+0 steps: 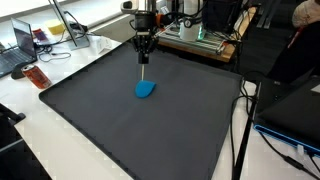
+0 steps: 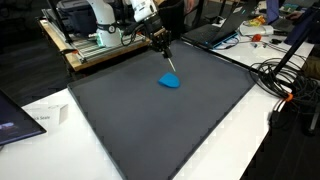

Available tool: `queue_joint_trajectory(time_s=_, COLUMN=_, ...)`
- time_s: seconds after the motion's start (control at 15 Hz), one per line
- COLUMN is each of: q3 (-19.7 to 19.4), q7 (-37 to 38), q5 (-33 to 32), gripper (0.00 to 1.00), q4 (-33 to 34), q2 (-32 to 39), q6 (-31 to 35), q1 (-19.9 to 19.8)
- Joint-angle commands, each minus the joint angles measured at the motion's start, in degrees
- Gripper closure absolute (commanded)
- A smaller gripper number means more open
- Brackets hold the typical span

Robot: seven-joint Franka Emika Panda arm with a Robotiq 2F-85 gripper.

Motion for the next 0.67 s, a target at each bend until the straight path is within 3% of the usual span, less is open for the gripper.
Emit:
queue_joint_trajectory(time_s=0.0, q3=0.0, q7=0.0, q5=0.0, gripper=0.88, q4=0.0, q2=0.0, q6=0.0, q1=-0.1)
queue_joint_trajectory(time_s=0.07, q3=-0.1, q7=0.0, q5=-0.1, gripper=0.88, q4=0.0, q2=0.0, q6=0.0, q1=-0.3)
queue_joint_trajectory(time_s=0.13, q3=-0.2, q7=0.0, q5=-0.1, gripper=0.97, q4=0.0, q2=0.0, q6=0.0, q1=-0.3)
queue_joint_trajectory(time_s=0.6, q3=-1.3, q7=18.2, q5=-17.4, gripper=0.97, q4=-1.2, q2=1.9, q6=3.1, q1=2.4)
